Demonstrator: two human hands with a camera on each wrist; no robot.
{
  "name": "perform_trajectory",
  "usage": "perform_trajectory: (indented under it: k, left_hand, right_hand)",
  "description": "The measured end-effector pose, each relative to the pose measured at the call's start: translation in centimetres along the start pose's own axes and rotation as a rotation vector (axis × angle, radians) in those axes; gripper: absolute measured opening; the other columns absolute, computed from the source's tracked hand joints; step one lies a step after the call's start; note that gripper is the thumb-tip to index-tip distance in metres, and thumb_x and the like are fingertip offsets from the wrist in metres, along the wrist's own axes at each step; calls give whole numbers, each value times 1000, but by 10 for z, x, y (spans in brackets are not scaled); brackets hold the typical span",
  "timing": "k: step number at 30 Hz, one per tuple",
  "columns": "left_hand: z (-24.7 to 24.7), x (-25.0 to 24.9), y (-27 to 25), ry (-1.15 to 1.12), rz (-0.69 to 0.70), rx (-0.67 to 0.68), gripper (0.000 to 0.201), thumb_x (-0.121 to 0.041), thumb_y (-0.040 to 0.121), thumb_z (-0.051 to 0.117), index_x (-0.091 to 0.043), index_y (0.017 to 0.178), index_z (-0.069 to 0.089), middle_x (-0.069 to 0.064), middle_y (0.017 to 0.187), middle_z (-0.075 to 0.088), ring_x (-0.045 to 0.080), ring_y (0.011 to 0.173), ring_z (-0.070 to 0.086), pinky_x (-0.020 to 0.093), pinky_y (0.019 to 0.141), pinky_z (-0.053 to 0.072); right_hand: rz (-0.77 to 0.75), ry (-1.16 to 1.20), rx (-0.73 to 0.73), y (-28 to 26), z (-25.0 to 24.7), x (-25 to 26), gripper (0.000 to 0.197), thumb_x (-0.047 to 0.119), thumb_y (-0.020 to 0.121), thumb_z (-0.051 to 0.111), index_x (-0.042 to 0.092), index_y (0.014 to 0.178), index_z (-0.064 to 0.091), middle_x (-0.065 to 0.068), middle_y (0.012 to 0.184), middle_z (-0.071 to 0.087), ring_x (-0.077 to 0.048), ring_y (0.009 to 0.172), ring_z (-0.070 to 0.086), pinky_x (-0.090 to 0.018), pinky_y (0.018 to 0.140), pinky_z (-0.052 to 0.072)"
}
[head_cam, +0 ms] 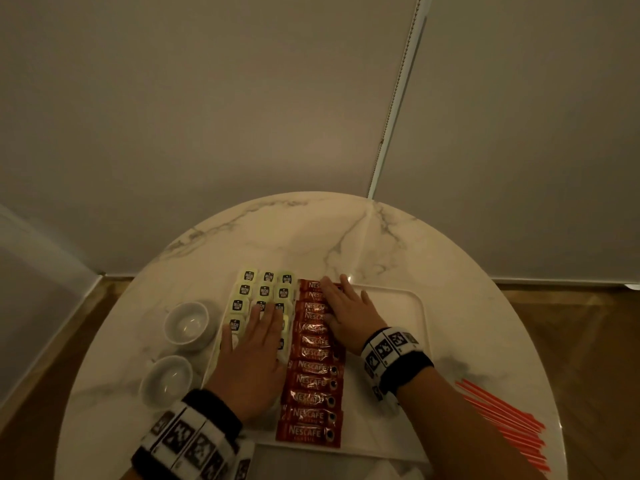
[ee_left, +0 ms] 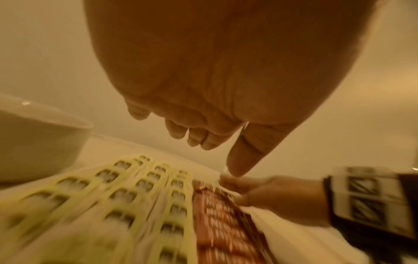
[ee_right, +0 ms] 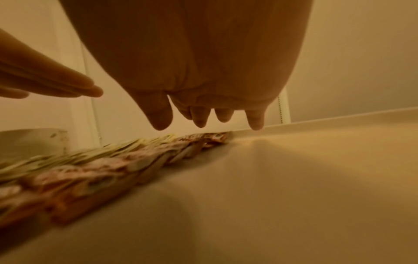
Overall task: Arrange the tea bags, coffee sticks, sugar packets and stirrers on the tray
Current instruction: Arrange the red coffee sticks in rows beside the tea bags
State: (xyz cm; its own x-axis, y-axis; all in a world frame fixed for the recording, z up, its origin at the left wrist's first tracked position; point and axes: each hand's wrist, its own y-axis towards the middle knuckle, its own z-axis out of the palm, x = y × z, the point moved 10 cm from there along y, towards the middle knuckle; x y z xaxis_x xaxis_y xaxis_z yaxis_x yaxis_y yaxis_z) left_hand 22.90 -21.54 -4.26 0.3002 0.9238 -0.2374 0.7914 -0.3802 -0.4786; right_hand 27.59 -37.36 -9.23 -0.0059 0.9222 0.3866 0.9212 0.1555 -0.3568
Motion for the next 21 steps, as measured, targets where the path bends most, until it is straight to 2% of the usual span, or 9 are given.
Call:
perform_trajectory:
  k: [2, 4, 6, 11, 16, 20, 21]
  left_hand:
    - [15, -1, -12, 14, 5, 42, 73, -48, 90, 9, -18, 144, -30, -5, 149, -38, 16, 139, -33, 48, 114, -17]
    - [23, -2, -21, 33, 15, 43, 86, -53, 66, -11, -15, 140, -33, -5, 145, -42, 18, 139, -34, 46, 109, -21]
    - [30, 0, -25, 34, 12, 45, 89, -51, 57, -15, -12, 135, -35, -3, 145, -43, 20, 137, -36, 45, 107, -23]
    - [34, 7, -28, 13, 4, 55, 83, -51, 59, -13, -20, 130, -41, -4, 148, -42, 19, 136, -38, 47, 108, -21]
    - [26, 16, -27, 18, -6, 21, 89, -51, 59, -15, -18, 139, -35, -4, 149, -40, 20, 137, -37, 50, 111, -17]
    - [23, 18, -31, 33, -16, 3, 81, -51, 74, -7, -18, 143, -32, -5, 149, -41, 18, 137, -37, 51, 113, -16]
    - [23, 18, -33, 32, -18, -1, 76, -51, 81, -1, -18, 144, -31, -5, 149, -40, 18, 137, -37, 50, 113, -16]
  right_hand:
    - [11, 15, 31, 1, 7, 1, 65, 36, 101, 31, 28, 152, -8, 10, 161, -6, -14, 146, -17, -50, 119, 0]
    - [20, 33, 33, 3, 9, 1, 66, 41, 101, 31, 28, 152, -9, 11, 161, -7, -14, 146, -19, -51, 119, -1]
    - [33, 40, 36, 4, 10, -1, 66, 44, 100, 31, 30, 152, -9, 12, 160, -7, -14, 145, -21, -52, 118, -2]
    - [53, 45, 55, 6, 10, -4, 67, 47, 100, 31, 29, 152, -6, 11, 161, -6, -16, 145, -20, -53, 117, -4]
    - [51, 36, 60, 7, 11, -5, 67, 48, 100, 32, 31, 152, -7, 11, 160, -7, -17, 145, -21, -53, 117, -4]
    - [50, 87, 30, 7, 8, -6, 67, 46, 100, 33, 30, 153, -5, 12, 160, -7, -17, 145, -20, -55, 118, 0]
    - [54, 126, 5, 5, 4, -8, 67, 45, 100, 34, 29, 153, -3, 11, 161, -6, -18, 146, -19, -55, 119, 2]
